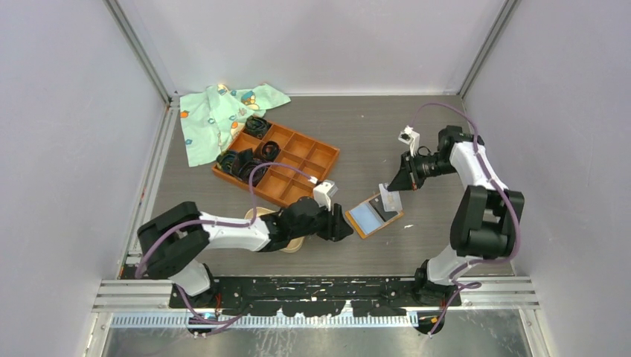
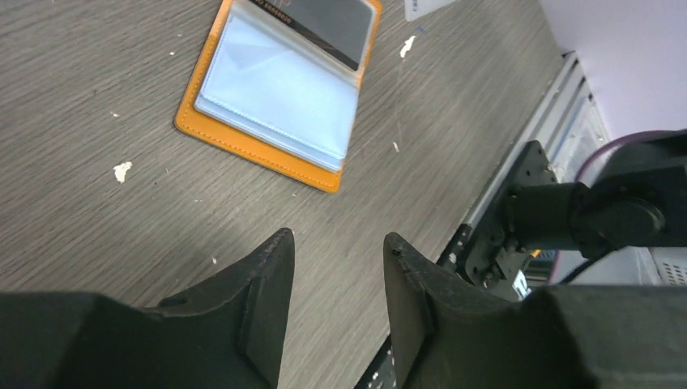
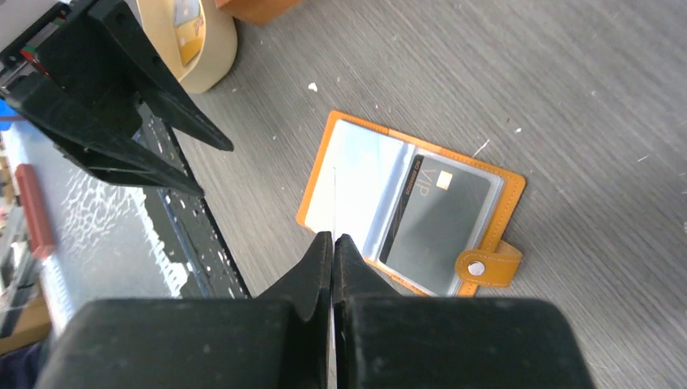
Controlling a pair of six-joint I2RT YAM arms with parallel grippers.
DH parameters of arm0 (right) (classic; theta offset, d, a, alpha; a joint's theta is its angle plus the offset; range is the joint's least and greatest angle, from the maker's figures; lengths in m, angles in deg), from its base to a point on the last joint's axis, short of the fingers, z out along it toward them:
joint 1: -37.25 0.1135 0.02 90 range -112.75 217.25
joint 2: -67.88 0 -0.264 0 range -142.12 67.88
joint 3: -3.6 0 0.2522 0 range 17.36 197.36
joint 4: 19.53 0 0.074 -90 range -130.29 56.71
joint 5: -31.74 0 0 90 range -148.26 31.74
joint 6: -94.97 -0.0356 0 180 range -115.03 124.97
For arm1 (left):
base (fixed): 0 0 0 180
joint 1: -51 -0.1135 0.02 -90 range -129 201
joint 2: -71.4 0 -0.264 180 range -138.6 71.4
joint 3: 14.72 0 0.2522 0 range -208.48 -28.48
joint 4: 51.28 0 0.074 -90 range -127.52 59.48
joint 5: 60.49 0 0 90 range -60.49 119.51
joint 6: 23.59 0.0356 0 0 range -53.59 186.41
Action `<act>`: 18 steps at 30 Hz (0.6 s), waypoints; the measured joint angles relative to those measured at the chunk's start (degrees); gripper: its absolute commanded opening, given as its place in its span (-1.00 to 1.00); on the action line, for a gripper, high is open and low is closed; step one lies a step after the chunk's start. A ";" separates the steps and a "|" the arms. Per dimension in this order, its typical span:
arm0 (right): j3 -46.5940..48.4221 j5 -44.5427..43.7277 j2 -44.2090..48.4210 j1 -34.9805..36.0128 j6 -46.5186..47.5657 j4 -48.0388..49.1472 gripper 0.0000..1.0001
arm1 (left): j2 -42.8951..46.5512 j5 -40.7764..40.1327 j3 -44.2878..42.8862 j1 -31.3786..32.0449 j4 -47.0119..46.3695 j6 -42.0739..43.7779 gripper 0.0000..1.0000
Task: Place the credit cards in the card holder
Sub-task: Insert the credit card into the card holder.
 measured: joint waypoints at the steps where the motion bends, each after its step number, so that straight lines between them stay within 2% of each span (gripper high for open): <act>1: 1.22 -0.28 -2.34 0.00 1.27 -1.57 -0.98 | -1.77 -0.57 -0.98 0.15 0.13 -0.83 -0.19; 7: 1.99 -2.45 -9.27 0.11 1.16 -3.26 -0.98 | -8.61 -4.63 -5.97 1.05 3.67 -5.05 -0.21; 18: 0.42 -5.68 -14.45 1.88 -10.88 8.66 -0.98 | -15.21 -10.54 -13.44 1.92 13.09 -9.90 -0.10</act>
